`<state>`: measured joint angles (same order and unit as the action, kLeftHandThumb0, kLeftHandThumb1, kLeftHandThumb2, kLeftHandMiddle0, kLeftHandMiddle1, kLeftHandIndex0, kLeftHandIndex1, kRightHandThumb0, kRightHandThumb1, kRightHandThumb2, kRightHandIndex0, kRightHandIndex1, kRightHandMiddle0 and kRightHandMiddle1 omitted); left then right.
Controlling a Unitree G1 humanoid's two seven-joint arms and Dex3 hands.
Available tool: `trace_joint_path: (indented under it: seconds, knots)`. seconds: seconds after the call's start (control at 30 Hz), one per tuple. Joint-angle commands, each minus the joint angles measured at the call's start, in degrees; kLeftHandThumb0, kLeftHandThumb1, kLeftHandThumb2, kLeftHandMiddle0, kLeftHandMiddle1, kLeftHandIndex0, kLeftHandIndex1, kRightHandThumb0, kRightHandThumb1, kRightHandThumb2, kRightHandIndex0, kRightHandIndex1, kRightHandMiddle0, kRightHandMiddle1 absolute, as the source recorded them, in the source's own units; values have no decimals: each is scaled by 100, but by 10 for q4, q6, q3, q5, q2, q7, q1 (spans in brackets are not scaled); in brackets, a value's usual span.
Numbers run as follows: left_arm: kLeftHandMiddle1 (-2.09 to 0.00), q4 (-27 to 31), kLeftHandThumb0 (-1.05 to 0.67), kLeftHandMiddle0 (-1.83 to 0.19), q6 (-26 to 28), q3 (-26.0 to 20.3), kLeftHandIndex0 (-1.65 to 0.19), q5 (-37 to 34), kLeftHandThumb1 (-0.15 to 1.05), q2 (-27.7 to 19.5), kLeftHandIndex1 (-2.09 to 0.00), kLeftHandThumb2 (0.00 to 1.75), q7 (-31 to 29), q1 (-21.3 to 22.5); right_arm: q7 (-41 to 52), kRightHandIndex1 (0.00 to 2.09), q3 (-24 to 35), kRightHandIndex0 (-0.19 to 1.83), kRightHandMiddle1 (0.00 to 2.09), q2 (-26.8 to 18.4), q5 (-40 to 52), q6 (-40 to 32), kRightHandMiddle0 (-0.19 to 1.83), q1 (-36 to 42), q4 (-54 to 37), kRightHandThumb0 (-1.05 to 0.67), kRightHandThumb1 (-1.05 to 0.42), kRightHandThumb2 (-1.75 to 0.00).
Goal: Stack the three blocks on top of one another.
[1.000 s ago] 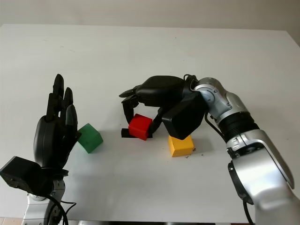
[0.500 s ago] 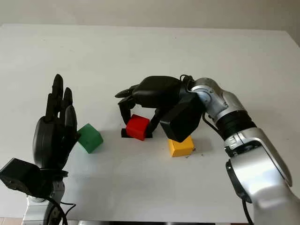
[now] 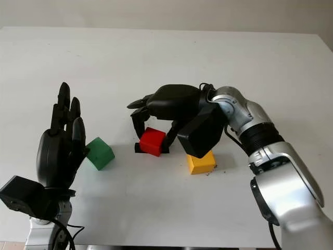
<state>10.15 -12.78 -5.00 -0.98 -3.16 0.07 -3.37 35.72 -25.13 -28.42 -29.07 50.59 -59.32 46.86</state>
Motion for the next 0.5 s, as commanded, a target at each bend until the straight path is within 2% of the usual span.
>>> trace_joint_path:
  seconds: [0.0,0.03,0.17,0.47]
  knots:
    - [-5,4,-78,9,-3,1,8,2,105,1,-6,59,0,-6,18,1,3,-13,21,-17,8,-13,5,-13,-18,-66,-90,-5]
    - [-5,4,-77,9,-4,2,8,2,105,1,-6,59,0,-6,23,0,6,-16,13,-20,11,-17,-2,-13,-22,-69,-89,-5]
    - [-5,-1,-78,9,-6,1,8,1,105,2,-6,59,1,-5,37,0,28,-19,5,-40,34,-38,-12,-13,-49,-74,-90,-5]
    - [-5,4,-79,9,-1,-1,8,4,105,-1,-5,59,2,-6,46,1,110,-19,8,-115,106,-96,-6,27,-158,-76,-91,-6]
